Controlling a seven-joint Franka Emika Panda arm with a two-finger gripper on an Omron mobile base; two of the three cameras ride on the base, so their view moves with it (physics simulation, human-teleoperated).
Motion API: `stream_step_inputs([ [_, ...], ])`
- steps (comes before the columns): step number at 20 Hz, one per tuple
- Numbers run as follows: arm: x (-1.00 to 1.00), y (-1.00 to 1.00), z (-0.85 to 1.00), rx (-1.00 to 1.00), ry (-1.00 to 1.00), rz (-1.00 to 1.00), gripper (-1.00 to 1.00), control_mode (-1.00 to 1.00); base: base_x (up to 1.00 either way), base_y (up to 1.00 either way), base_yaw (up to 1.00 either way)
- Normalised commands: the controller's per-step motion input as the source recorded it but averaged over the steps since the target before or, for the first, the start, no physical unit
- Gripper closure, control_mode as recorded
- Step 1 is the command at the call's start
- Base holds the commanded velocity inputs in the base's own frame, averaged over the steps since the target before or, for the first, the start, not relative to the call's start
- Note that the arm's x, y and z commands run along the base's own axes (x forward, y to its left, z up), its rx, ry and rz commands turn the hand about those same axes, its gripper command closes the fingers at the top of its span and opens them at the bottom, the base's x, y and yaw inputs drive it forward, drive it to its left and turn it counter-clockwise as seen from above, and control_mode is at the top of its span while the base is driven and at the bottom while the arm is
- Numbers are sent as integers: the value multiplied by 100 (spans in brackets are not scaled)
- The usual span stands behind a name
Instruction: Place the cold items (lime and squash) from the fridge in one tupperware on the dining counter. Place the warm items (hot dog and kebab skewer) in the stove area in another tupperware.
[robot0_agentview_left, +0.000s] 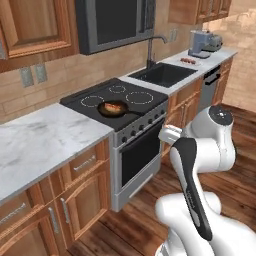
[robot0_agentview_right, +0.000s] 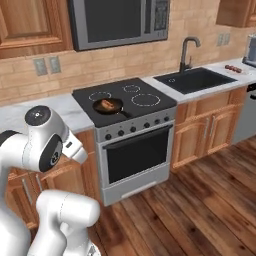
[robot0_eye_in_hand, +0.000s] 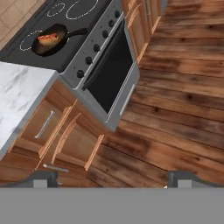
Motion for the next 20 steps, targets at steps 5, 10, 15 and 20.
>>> stream_step_inputs([
  [5,0,0,0,0,0,0,-100,100,50,-29,39],
  [10,0,0,0,0,0,0,-100,100,32,-30,41],
  [15,0,0,0,0,0,0,-100,100,23,-27,41],
  [20,0,0,0,0,0,0,-100,100,30,-31,39],
])
